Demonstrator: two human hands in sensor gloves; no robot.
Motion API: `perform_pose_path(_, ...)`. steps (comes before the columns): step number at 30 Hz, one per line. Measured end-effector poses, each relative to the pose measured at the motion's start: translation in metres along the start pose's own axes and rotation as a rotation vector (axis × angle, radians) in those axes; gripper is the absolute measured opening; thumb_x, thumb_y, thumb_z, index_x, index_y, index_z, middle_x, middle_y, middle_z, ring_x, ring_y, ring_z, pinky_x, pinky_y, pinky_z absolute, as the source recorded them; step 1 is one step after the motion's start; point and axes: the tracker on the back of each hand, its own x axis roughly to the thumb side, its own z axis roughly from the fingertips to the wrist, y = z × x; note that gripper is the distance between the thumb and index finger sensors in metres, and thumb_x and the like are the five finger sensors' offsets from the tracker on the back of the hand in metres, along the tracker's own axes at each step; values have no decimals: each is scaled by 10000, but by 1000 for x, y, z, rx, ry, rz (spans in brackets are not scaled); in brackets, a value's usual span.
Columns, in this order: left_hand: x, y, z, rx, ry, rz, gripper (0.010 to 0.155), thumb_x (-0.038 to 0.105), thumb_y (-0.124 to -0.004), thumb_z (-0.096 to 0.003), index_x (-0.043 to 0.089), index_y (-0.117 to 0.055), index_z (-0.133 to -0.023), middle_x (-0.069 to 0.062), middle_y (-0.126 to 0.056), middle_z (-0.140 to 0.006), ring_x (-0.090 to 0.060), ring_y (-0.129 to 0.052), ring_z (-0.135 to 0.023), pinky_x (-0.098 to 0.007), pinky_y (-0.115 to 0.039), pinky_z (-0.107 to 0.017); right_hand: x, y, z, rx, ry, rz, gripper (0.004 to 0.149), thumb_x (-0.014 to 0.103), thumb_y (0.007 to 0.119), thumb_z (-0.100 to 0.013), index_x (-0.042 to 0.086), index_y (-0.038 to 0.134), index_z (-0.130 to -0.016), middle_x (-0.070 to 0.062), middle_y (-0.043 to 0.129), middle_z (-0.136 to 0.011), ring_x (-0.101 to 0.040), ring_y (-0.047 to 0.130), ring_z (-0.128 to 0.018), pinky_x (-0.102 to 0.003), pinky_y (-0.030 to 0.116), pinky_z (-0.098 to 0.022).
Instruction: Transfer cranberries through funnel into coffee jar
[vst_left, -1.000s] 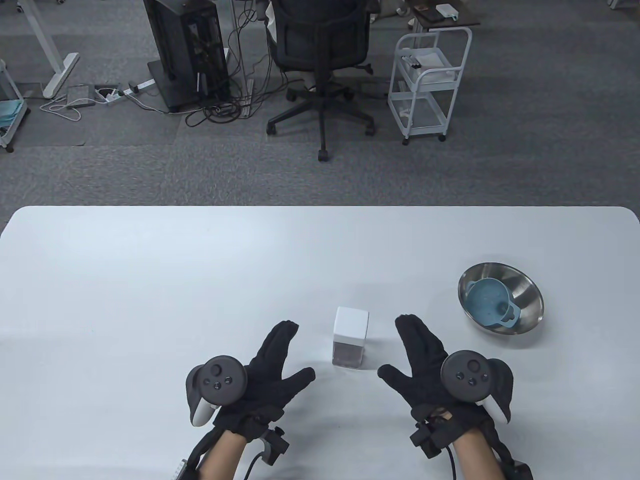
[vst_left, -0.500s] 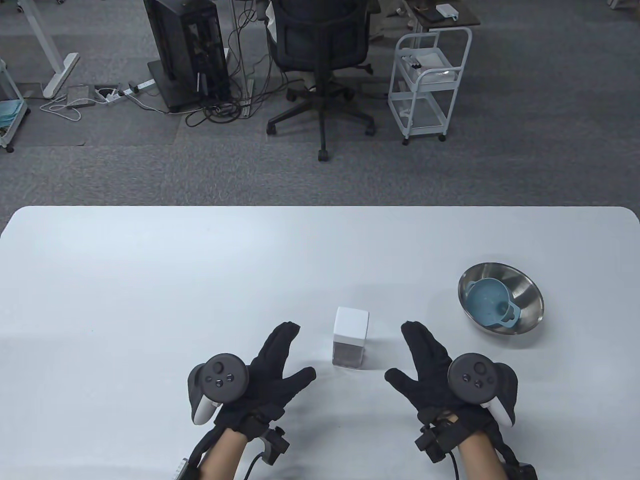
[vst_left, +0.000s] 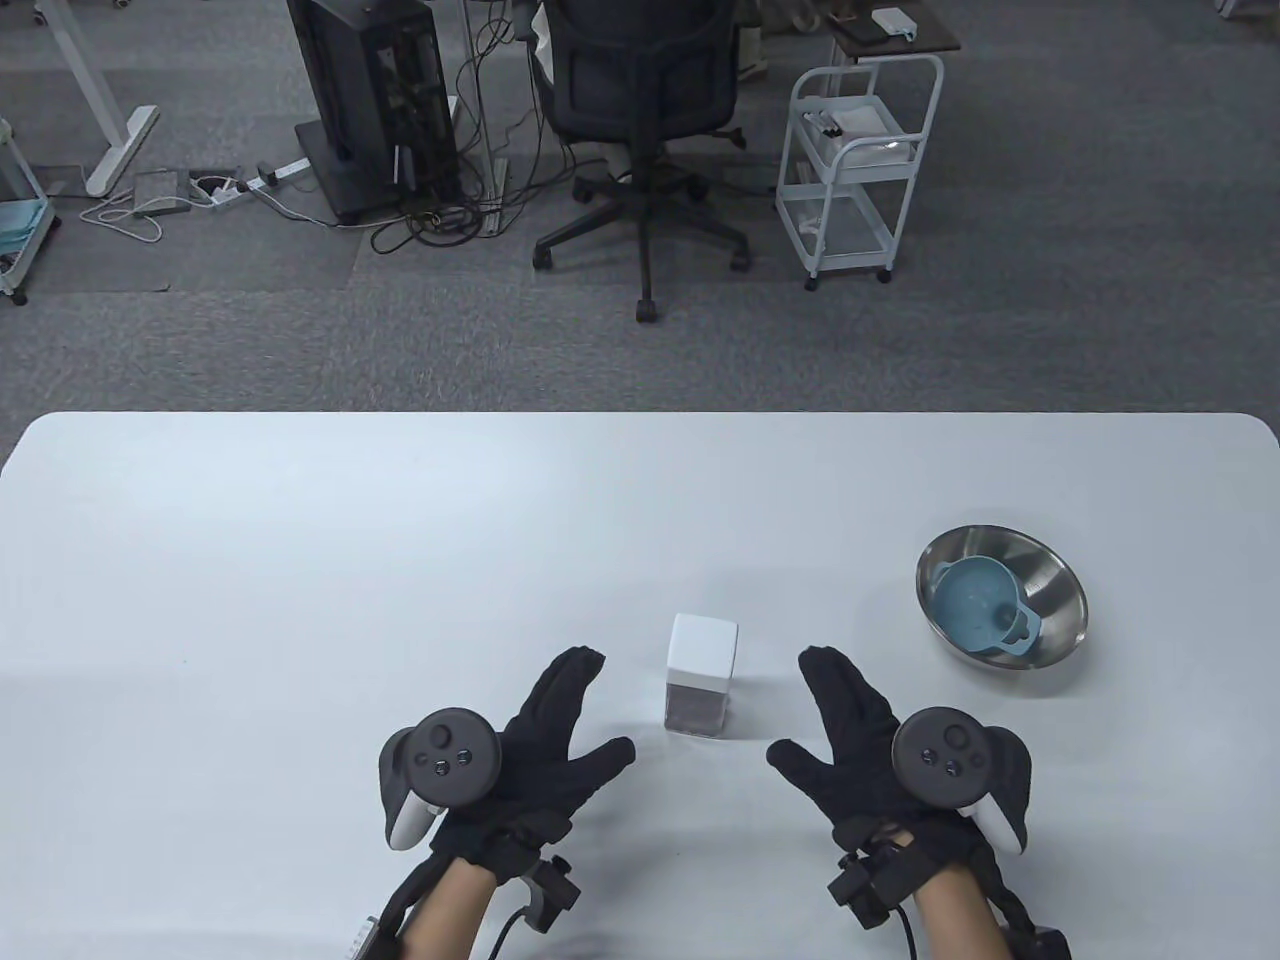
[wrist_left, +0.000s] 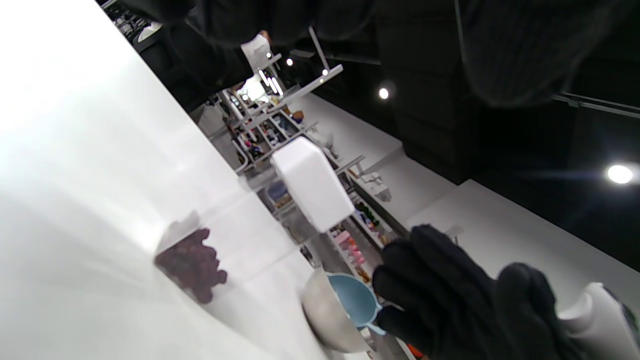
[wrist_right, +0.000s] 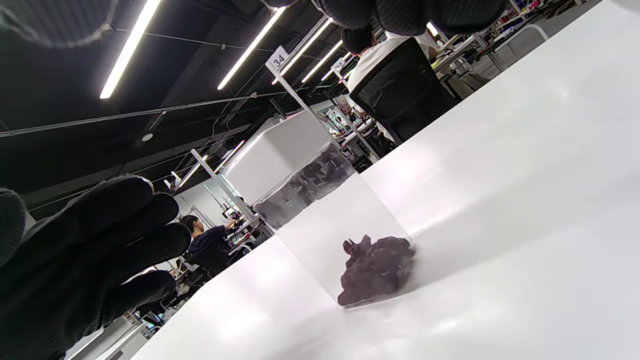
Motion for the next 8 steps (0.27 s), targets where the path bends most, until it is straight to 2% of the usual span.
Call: perform_pose_path(8,0,-1,0,-6,2,-4,919,672,-739,-479,146,-421,-1162,-197,-414,-1221,-502,-530,-1127,-659,-517,-767,0,1,0,9,5,-1,955,706,721,-409,108,404,-1083,-211,439,-1170,-492,545,-1023,-587,588,-685)
